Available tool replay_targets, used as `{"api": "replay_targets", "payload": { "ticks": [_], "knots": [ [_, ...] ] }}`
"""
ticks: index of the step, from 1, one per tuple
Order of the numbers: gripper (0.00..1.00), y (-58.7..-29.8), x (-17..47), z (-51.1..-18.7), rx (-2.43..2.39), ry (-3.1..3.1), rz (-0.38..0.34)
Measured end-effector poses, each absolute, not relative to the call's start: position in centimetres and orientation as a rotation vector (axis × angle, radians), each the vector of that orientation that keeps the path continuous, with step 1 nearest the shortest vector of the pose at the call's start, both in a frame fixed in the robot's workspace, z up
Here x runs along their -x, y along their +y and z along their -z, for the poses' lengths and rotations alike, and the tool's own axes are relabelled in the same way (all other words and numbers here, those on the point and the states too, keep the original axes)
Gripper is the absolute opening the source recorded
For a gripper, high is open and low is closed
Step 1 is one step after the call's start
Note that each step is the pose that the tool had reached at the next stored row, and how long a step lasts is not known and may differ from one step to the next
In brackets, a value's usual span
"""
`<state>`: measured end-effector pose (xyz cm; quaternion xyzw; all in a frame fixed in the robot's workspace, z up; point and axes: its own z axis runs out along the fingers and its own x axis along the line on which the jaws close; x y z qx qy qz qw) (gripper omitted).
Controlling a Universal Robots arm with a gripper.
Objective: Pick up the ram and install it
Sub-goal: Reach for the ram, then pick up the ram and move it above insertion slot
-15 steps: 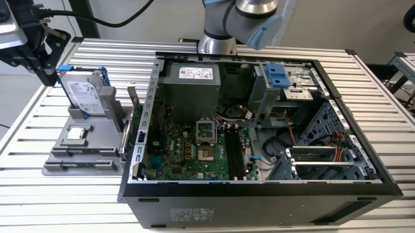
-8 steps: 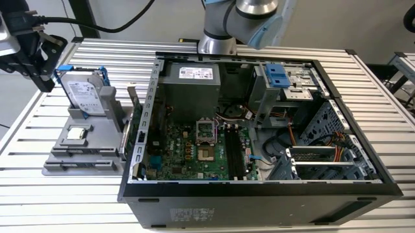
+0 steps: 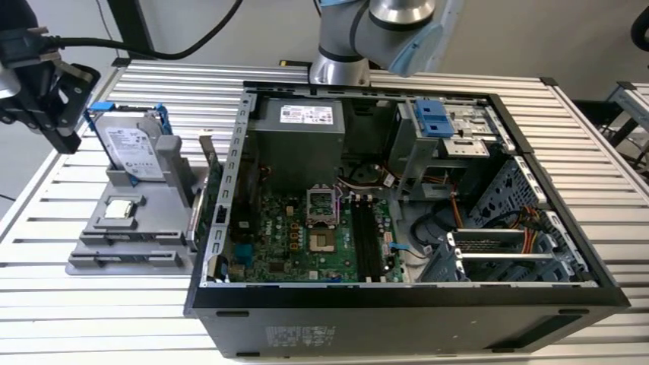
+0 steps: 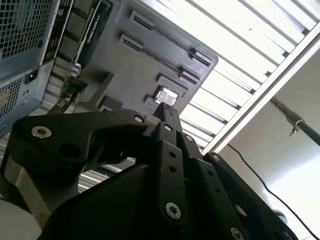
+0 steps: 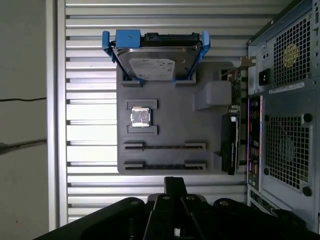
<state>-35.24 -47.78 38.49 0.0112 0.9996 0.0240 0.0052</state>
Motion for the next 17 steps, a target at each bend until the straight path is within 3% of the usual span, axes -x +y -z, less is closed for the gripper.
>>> {"api": "replay_targets", "payload": {
  "ticks": [17],
  "knots": [
    [0.00,-47.81,35.24,-38.55,0.039,3.131,-0.075]
  ]
}}
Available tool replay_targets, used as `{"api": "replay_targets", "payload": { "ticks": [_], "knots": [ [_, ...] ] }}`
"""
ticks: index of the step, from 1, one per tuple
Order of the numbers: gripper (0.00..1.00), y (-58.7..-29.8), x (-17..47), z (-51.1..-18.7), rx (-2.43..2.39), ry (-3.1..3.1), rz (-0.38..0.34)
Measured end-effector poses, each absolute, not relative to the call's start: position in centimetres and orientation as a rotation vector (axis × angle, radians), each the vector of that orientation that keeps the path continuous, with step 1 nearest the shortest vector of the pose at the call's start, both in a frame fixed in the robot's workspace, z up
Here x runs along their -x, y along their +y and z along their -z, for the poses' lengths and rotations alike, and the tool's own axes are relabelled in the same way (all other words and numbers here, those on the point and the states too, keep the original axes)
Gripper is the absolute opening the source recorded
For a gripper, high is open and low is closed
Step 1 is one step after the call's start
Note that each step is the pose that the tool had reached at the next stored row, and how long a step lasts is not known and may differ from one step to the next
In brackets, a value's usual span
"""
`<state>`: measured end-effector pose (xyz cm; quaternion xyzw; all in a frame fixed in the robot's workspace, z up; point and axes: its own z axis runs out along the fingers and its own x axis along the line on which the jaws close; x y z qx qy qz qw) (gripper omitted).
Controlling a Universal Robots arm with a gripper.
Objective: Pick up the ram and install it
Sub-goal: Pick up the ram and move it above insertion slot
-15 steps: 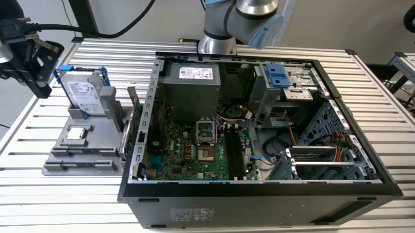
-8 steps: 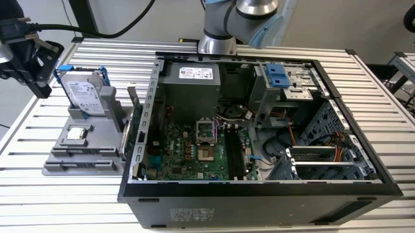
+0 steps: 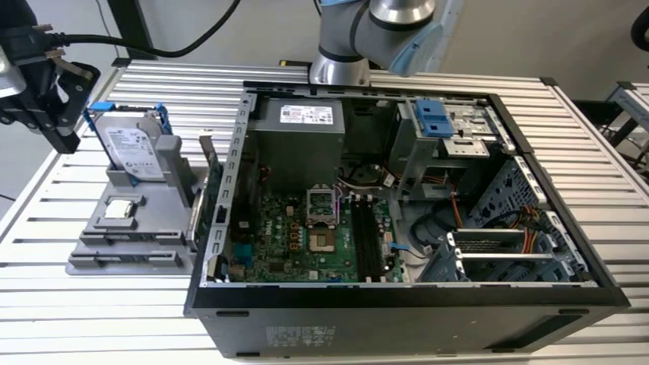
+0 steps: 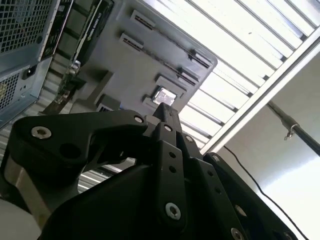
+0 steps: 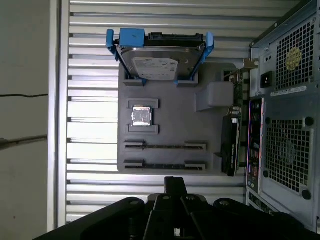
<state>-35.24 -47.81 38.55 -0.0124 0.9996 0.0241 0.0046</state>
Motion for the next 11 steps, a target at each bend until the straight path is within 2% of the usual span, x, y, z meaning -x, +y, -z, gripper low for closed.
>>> {"api": "replay_targets", "payload": {
  "ticks": [11],
  "knots": [
    [0.00,-47.81,35.24,-38.57,0.305,3.121,-0.077]
  ]
}}
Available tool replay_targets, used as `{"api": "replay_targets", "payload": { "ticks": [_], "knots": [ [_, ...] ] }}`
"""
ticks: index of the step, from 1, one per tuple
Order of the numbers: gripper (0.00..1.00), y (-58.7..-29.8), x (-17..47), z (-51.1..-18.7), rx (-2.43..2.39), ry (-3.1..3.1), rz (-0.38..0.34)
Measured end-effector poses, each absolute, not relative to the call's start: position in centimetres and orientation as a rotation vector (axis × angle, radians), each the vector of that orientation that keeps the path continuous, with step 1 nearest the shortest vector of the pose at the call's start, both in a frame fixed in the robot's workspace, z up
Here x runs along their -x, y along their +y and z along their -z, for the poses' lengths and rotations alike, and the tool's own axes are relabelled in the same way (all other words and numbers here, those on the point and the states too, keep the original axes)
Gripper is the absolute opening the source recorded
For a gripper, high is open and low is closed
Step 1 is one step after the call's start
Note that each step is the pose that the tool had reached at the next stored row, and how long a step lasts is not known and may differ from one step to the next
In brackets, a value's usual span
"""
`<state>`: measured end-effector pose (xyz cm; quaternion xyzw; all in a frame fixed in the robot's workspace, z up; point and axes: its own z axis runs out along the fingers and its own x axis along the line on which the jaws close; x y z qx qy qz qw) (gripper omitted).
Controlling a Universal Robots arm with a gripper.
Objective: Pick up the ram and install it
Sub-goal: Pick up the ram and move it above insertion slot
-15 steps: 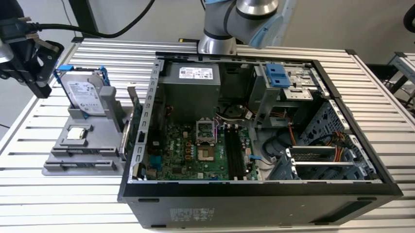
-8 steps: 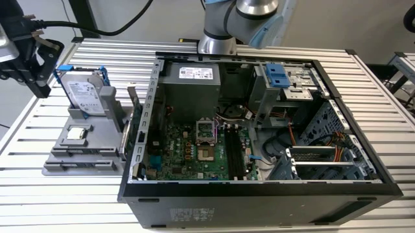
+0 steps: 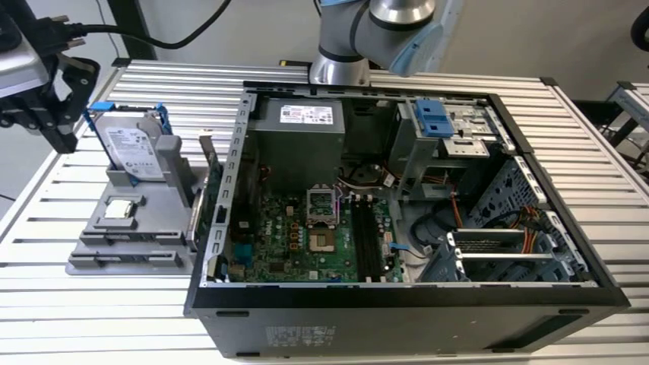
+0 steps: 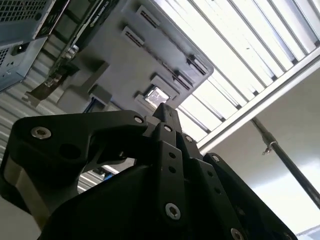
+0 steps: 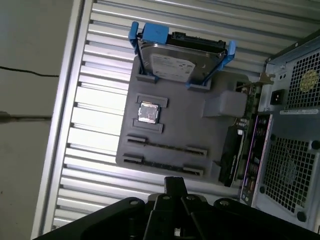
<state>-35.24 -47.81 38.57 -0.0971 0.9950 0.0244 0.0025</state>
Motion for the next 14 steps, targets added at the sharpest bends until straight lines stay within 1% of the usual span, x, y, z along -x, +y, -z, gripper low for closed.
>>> {"api": "replay_targets", "payload": {
  "ticks": [14],
  "knots": [
    [0.00,-47.81,35.24,-38.57,0.695,3.064,-0.077]
  ]
}}
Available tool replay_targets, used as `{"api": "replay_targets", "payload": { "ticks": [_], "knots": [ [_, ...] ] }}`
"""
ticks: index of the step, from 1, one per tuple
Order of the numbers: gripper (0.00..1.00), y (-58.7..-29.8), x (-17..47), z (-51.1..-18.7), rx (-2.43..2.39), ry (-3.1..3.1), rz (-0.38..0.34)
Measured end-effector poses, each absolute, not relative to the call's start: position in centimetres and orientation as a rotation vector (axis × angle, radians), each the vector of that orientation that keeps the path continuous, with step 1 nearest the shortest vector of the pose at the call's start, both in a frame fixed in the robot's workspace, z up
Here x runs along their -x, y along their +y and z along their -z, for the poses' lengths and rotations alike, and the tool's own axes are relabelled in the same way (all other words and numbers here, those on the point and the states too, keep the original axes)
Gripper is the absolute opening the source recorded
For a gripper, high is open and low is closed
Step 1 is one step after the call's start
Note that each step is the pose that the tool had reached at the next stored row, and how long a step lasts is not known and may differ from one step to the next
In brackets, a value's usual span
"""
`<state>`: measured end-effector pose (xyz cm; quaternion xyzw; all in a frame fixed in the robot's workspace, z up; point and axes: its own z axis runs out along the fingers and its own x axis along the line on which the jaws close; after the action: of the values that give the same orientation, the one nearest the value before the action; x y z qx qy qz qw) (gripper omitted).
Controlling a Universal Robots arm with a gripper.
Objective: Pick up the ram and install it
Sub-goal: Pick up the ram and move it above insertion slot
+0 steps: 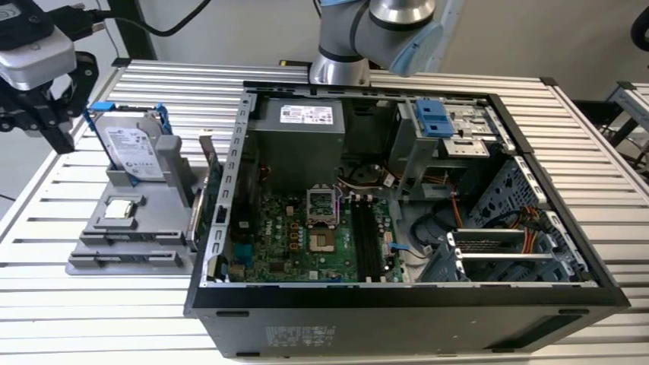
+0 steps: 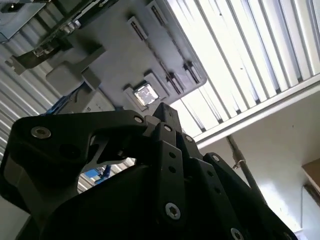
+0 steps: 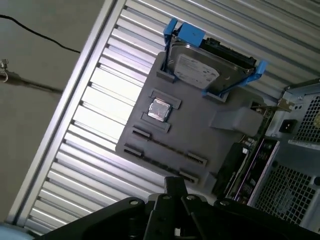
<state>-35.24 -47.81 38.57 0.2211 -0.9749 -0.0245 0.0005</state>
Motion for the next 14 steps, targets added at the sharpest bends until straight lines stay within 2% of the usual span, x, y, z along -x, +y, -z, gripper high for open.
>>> {"api": "replay_targets", "payload": {
  "ticks": [14],
  "knots": [
    [0.00,-47.81,35.24,-38.59,-1.045,-2.954,0.076]
  ]
}}
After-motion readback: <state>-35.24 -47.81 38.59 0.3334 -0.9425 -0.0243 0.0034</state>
